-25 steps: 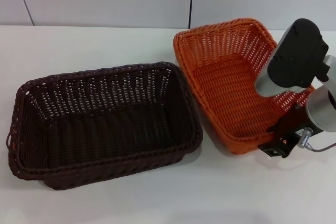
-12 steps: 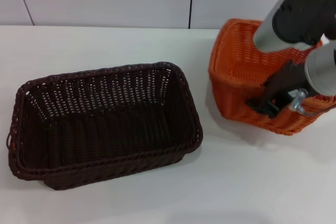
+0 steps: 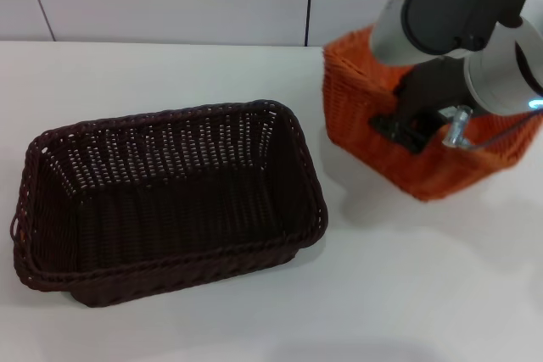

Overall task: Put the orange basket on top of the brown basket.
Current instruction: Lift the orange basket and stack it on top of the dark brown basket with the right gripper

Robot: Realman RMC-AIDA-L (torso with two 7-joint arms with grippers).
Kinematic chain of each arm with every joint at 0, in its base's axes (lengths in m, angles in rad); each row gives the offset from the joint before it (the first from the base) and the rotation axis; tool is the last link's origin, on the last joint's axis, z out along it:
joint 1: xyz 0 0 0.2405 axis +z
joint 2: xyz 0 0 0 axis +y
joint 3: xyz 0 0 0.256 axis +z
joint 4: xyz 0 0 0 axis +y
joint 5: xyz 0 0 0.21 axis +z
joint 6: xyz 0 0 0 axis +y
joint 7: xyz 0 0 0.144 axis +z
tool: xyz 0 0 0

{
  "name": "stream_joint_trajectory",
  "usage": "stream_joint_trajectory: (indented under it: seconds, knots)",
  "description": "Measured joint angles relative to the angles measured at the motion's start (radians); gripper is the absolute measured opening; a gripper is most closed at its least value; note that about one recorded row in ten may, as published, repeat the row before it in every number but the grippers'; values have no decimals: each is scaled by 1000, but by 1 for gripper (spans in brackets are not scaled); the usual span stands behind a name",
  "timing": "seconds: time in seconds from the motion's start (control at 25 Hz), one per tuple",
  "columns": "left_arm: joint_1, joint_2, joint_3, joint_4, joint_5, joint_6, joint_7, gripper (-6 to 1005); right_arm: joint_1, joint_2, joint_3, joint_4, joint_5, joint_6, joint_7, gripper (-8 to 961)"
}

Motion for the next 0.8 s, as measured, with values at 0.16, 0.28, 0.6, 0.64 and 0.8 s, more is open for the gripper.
stream_joint_trajectory:
  seconds: [0.16,0.28,0.6,0.64,0.8]
  knots:
    - [1,-1,0,12,0,-2,-27,791,30,-1,-15,31,-34,16,-29,210]
    - [1,-2,0,21,0,-3,-44,791,23,0,-52,81,-45,18,-164,205]
    - [0,-2,0,22,0,-26,-50,791,-29,2,-240,149,-110,27,-522,203]
    - [-1,-3,0,21,0,-35,-58,791,-33,3,-268,148,-132,24,-564,203]
    - [-3,-5,0,26,0,-46,-71,791,-22,1,-319,143,-160,4,-664,202]
